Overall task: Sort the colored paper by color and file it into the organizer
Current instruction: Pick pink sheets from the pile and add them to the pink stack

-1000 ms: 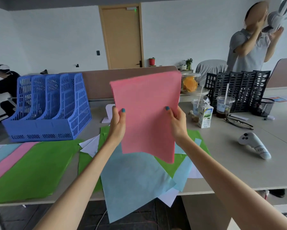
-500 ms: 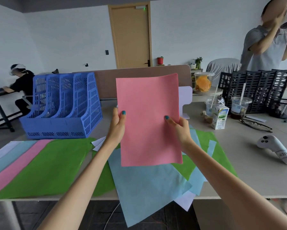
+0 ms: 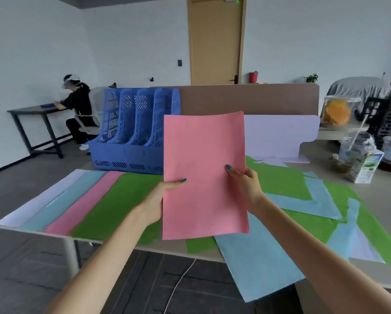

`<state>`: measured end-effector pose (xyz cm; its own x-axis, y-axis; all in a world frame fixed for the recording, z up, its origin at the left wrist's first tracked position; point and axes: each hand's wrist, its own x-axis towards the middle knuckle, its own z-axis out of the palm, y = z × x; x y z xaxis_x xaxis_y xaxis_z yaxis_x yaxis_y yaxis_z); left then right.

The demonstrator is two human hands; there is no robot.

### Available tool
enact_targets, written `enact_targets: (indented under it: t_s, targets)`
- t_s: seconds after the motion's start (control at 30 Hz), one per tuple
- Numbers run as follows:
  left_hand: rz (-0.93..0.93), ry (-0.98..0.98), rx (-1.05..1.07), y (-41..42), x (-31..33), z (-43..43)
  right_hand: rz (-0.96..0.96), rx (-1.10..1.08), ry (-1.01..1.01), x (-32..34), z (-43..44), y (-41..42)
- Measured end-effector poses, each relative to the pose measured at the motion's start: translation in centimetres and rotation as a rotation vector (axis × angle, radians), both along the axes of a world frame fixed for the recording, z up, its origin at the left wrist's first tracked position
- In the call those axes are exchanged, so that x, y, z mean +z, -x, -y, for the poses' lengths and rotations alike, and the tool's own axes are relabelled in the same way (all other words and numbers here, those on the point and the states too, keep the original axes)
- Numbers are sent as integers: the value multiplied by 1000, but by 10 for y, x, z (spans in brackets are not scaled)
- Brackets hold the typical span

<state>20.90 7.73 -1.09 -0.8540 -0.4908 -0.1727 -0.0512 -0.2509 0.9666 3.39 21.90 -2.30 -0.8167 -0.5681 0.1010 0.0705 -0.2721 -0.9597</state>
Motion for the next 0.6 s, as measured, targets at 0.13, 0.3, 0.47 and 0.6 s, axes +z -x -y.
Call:
enact_targets:
  t_s: [0.13, 0.3, 0.47, 0.6]
  targets:
    - [55, -29, 44, -36, -12, 31, 13, 32, -8, -6, 36, -27]
    - [67, -6, 75, -75, -20, 64, 17, 44, -25, -12, 81, -65]
    - [-19, 20, 161, -111, -28, 86, 65, 45, -22, -22, 110, -96]
    - [71, 138, 218, -129, -42, 103, 105, 93, -49, -25, 126, -124]
